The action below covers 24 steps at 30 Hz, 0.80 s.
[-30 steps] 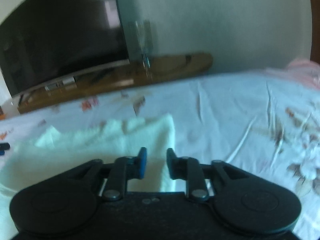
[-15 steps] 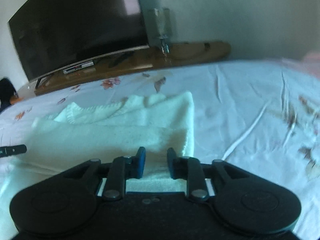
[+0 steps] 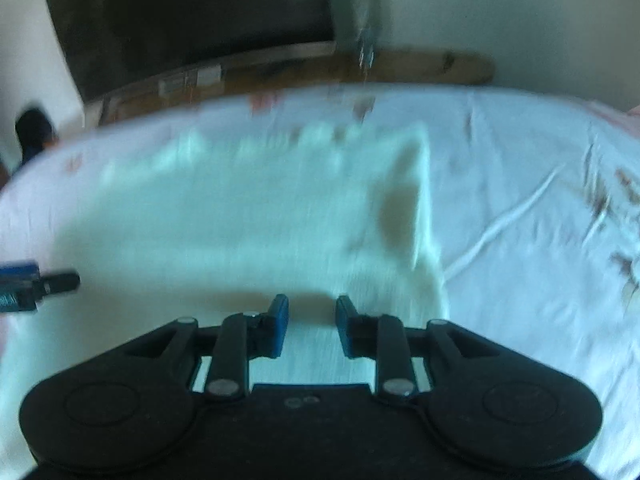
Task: Fold small clothes
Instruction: 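Release the folded edge with the right gripper and smooth the sweater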
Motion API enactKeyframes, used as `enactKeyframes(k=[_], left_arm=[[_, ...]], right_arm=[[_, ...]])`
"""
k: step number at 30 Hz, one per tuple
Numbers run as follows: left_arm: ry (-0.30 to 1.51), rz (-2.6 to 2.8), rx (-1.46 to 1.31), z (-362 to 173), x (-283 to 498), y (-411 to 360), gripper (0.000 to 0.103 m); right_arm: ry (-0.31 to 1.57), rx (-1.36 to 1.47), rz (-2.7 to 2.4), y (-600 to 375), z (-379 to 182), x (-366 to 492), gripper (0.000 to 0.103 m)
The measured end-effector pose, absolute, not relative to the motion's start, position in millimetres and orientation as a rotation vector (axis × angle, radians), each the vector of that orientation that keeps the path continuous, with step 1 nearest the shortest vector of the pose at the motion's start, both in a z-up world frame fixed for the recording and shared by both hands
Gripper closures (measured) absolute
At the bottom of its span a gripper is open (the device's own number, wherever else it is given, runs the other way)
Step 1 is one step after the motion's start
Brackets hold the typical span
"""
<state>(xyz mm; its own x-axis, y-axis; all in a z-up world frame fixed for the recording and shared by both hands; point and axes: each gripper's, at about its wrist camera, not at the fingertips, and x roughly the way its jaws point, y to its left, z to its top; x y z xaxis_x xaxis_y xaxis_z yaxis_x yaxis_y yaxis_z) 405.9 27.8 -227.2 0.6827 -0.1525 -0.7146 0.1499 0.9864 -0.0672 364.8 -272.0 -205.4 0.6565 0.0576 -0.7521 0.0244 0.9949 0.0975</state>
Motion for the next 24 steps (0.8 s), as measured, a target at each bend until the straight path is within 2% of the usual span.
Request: enactKeyframes(k=[6, 12, 15, 19, 24], left_arm=[[0.668, -0.185, -0.069, -190, 418, 13, 0.000], [0.762, -0.137, -0.091, -220, 470, 6, 0.000], [0.745, -0.153, 0.002, -229, 455, 1, 0.000], [0.750, -0.173, -0.025, -218, 409, 1, 0.000], [0.761, -0.223, 0.003, -215, 352, -22, 0.000]], right_arm=[[0.754, 0.053, 0.081, -254, -175, 373, 0.075], [0.790, 0.066, 0.058, -259, -192, 416, 0.076], [0.793, 0.060, 0.040, -271, -209, 412, 0.078], [0.783, 0.085, 0.032, -277, -192, 384, 0.073], [0.806, 0.067, 0.173, -247, -185, 325, 0.074]])
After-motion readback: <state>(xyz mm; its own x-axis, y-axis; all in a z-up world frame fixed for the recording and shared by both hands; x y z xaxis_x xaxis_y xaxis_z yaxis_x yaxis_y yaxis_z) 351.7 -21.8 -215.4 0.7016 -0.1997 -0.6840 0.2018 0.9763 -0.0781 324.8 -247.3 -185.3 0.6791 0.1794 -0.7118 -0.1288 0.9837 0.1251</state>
